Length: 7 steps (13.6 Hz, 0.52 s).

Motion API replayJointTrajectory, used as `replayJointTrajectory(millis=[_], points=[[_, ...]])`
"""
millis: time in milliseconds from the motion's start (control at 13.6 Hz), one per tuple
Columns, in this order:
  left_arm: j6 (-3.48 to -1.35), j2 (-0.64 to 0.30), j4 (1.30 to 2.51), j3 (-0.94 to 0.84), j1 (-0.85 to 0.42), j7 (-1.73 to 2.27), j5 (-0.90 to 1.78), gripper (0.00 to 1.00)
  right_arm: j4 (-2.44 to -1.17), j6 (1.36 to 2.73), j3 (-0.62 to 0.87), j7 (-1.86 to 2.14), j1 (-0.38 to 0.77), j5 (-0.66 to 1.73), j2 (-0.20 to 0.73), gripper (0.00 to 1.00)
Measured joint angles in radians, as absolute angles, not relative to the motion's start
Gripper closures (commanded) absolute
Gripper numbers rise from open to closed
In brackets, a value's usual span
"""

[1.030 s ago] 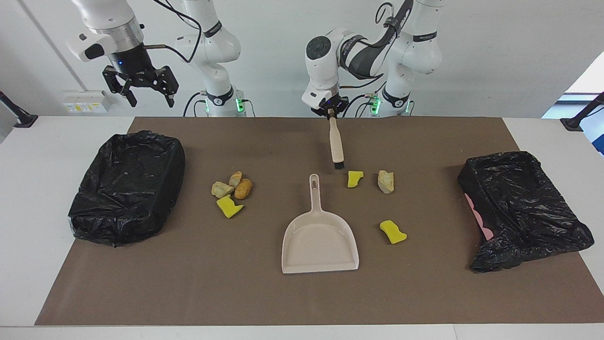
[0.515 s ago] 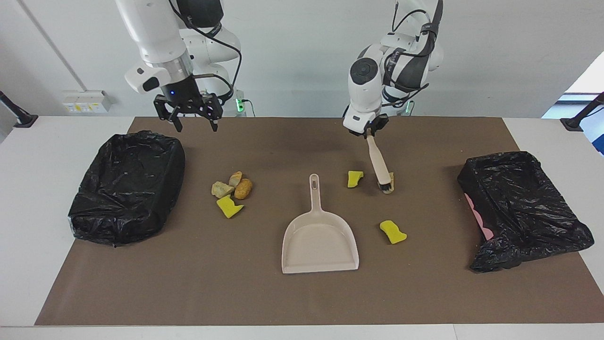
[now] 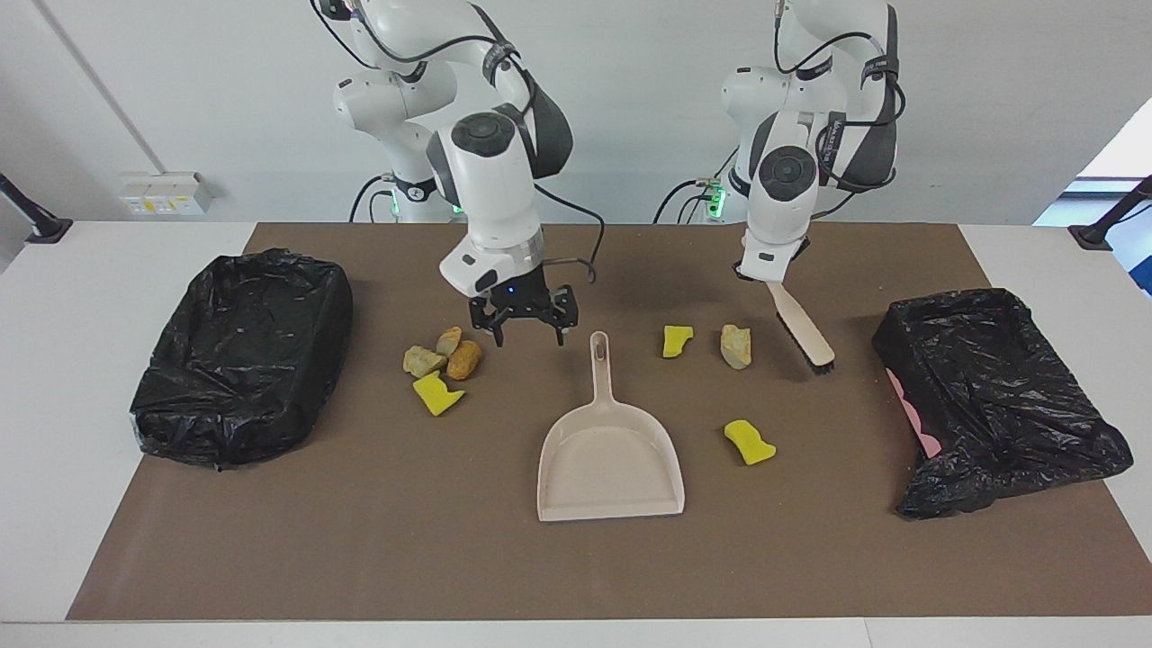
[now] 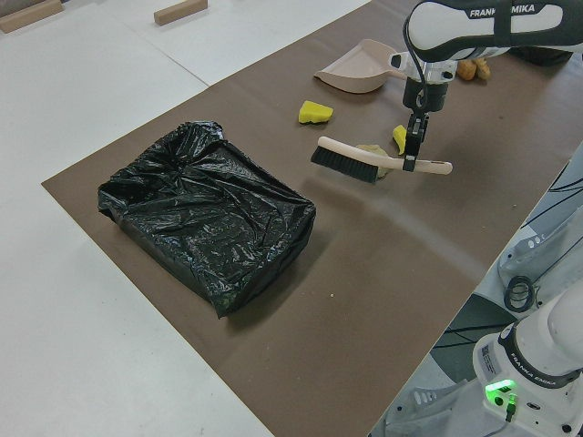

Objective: Sweep and dump trash in bin
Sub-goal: 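Lift the brush with the left gripper while the right gripper grasps the dustpan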

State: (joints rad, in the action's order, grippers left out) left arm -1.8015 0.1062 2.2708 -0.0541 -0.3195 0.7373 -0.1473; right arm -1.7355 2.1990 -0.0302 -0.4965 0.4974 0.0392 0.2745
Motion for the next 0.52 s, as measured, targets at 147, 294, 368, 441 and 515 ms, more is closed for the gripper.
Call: replayJointTrajectory(millis=[147, 294, 368, 441, 515], points=[[-1.885, 0.12, 2.327, -0.065, -0.321, 0.737, -0.126, 1.0, -1.733, 2.254, -0.022, -0.505, 0.537, 0.039, 0.33, 0.0], [-1.952, 0.126, 2.368, -0.079, -0.336, 0.711, -0.113, 1.0, -1.73, 2.283, -0.022, -0.513, 0.58, 0.039, 0.375, 0.0], [-1.966, 0.127, 2.376, -0.083, -0.345, 0.676, -0.101, 1.0, -1.729, 2.285, -0.022, -0.516, 0.595, 0.039, 0.389, 0.0], [-1.97, 0.127, 2.379, -0.085, -0.351, 0.619, -0.08, 1.0, -1.729, 2.285, -0.022, -0.516, 0.604, 0.039, 0.397, 0.0], [-1.971, 0.128, 2.379, -0.086, -0.353, 0.547, -0.057, 1.0, -1.729, 2.285, -0.022, -0.516, 0.61, 0.039, 0.402, 0.0]])
